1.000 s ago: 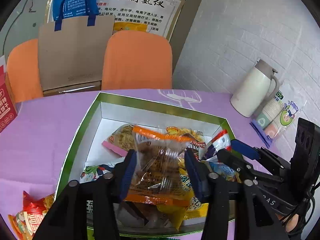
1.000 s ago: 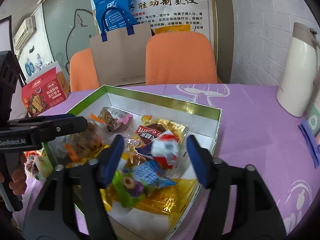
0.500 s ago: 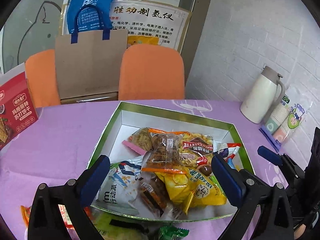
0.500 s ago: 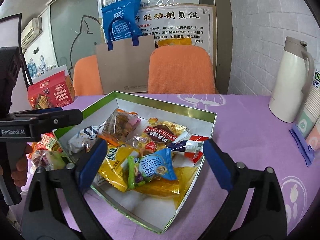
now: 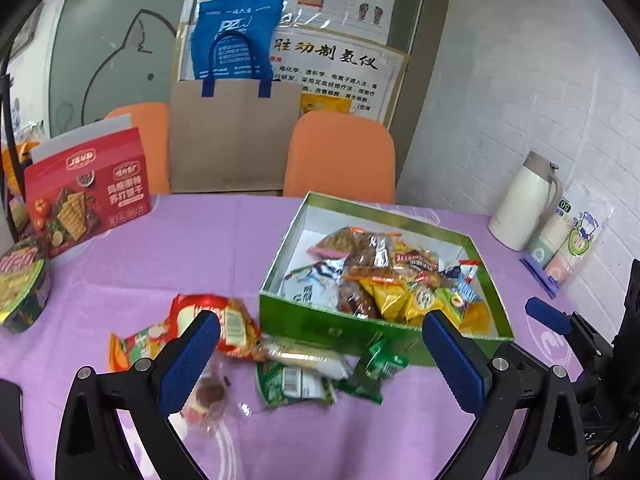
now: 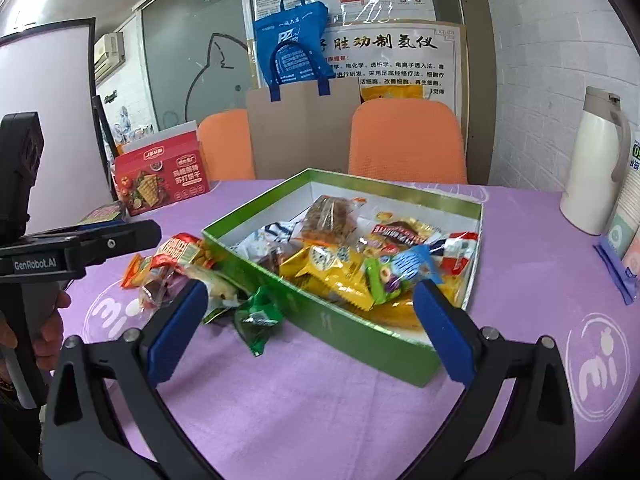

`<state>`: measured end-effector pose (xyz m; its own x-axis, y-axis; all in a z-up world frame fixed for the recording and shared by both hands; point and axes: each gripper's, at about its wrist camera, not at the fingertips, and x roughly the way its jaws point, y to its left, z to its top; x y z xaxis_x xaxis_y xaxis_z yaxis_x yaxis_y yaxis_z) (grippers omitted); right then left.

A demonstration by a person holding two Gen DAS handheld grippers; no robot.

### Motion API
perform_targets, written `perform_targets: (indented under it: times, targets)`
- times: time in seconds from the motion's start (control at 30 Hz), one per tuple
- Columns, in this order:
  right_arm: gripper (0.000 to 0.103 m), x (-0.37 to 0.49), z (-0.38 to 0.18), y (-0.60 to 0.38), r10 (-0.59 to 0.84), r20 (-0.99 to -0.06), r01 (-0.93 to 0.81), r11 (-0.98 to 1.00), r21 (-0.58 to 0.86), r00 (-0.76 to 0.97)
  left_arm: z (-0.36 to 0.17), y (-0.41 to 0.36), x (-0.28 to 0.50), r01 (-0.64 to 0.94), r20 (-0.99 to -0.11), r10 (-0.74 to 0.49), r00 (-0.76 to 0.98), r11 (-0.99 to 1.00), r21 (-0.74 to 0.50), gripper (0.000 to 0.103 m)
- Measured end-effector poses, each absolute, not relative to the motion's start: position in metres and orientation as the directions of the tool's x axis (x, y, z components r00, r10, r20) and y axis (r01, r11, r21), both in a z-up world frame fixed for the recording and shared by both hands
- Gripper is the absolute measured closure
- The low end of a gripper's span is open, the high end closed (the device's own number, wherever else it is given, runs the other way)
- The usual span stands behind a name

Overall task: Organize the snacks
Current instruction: 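Withdraw both tools from the box back toward the snack pile, then grasp the green wrapped snack with the right tool while the left tool grasps the green barcode bag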

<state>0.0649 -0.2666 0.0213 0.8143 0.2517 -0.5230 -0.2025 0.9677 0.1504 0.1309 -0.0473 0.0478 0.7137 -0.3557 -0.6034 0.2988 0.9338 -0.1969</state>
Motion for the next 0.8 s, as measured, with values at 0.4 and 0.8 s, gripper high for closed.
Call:
perform_targets:
  times: [0.4,0.8]
  targets:
    - [0.01,0.082,-0.034,-0.229,0.331,-0.648,-0.175,0.94,0.294,0.686,-0.014,0.011,0.09,0.197,-0.677,-0.348,0.649,0.936,-0.292,0.0]
    - [0.034,0.121,-0.044,-0.212,0.33,-0.666,-0.09,0.926,0.368,0.669,-0.016,0.032,0.085,0.235,-0.647,-0.407,0.644,0.911,-0.338,0.001]
